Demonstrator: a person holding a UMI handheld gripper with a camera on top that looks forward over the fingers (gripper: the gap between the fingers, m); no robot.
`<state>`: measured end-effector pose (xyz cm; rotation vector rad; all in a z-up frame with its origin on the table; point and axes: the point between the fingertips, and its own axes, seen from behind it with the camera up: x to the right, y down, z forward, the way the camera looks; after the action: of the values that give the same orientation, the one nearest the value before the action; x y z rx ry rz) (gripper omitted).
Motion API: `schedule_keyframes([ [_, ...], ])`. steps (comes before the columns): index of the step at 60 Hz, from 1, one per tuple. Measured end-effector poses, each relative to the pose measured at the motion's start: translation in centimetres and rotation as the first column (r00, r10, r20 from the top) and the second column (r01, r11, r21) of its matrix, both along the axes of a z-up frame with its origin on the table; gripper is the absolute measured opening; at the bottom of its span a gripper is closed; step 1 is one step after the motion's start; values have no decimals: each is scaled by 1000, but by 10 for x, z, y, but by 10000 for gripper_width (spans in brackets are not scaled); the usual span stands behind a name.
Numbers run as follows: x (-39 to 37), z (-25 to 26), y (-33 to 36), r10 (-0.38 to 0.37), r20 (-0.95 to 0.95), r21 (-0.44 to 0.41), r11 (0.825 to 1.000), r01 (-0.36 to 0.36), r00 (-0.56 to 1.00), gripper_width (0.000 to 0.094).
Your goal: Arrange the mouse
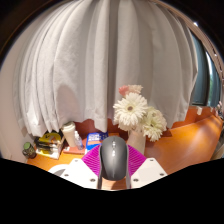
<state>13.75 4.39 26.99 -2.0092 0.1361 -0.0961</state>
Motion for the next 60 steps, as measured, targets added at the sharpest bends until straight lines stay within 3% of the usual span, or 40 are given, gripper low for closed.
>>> schedule_keyframes([
  [7, -68, -1, 27, 30, 5, 8, 1000, -30, 1000, 329],
  [15, -151, -81, 50, 89, -56, -82, 992, -94, 994, 331],
  [27, -223, -222, 48, 127, -69, -279, 950, -142, 989, 327],
  [35, -233, -270, 38, 131, -45, -347, 927, -139, 990, 321],
  [36, -234, -274, 36, 129, -45, -358, 924, -137, 991, 279],
  [38, -239, -281, 33, 129, -57, -368, 919, -141, 990, 322],
  [39, -239, -280, 32, 129, -58, -368, 919, -141, 990, 280],
  [40, -239, -279, 34, 128, -54, -347, 928, -139, 990, 323],
  [47, -239, -280, 34, 123, -60, -335, 932, -136, 991, 412],
  [53, -240, -281, 33, 126, -79, -344, 928, -146, 989, 473],
  [56, -240, -277, 29, 115, -90, -362, 922, -140, 989, 682],
  [58, -239, -267, 30, 105, -94, -347, 928, -132, 990, 851],
  [60, -239, -253, 30, 109, -98, -318, 939, -135, 989, 877],
])
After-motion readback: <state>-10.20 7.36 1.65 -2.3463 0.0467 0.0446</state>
